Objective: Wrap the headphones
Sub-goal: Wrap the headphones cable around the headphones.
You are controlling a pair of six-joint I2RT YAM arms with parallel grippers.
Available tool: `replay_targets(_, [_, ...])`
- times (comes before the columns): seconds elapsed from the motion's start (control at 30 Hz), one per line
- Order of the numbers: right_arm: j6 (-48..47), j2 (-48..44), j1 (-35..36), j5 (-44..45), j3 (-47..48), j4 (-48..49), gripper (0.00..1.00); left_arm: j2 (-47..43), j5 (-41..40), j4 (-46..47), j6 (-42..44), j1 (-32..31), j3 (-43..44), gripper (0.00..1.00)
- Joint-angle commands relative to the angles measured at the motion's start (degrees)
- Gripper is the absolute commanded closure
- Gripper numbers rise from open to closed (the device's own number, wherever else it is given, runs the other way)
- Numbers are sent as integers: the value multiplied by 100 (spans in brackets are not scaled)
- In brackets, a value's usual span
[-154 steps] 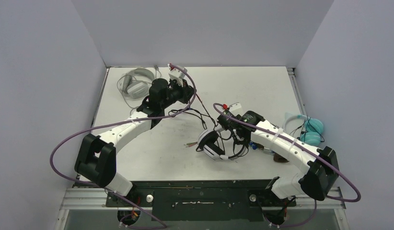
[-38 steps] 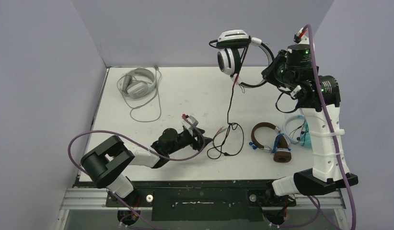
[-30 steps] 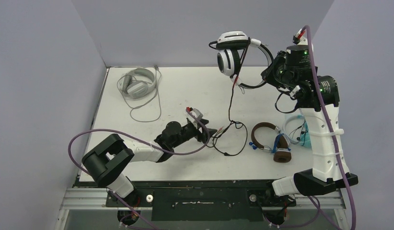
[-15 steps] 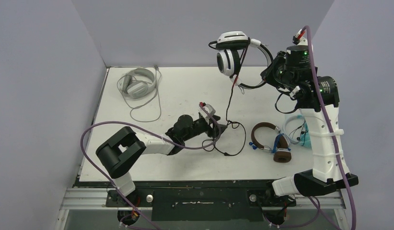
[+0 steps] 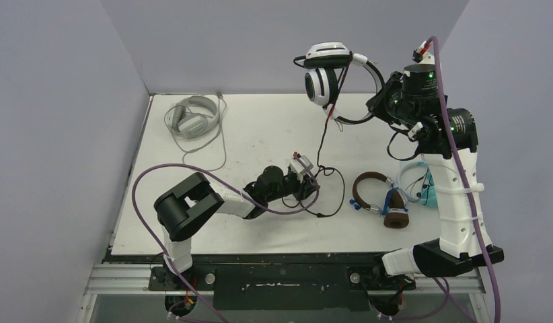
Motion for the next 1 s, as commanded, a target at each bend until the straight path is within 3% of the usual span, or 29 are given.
replay_targets(0.0, [236,-266,-39,-95,187,714,100,66,-303,-221,80,-17,233,83])
replay_targets(0.07, [220,-260,-48,-37,234,669,100,-45,-565,-245,146,20,50,91])
replay_targets(0.2, [201,-248,-65,97,401,579,100,-277,-693,-338,-75,337,-478,93])
replay_targets(0.47, [266,-348,-98,98,710,562,100,-829,-460,-62,-1355,1564,-1939,94])
replay_targets(0.67, [342,-487,-97,214,950,511,100,-1196,-969,-969,-1747,2299,-2045,95])
replay_targets(0.8, [326,-593,-94,664,1098,389,100,-1462,-1134,-1032,-2197,3074,-2231,95])
replay_targets(0.97, [321,-640,-101,805,1110,287,100,-1922,-1985,-1076,-2952,3843,-2626,94])
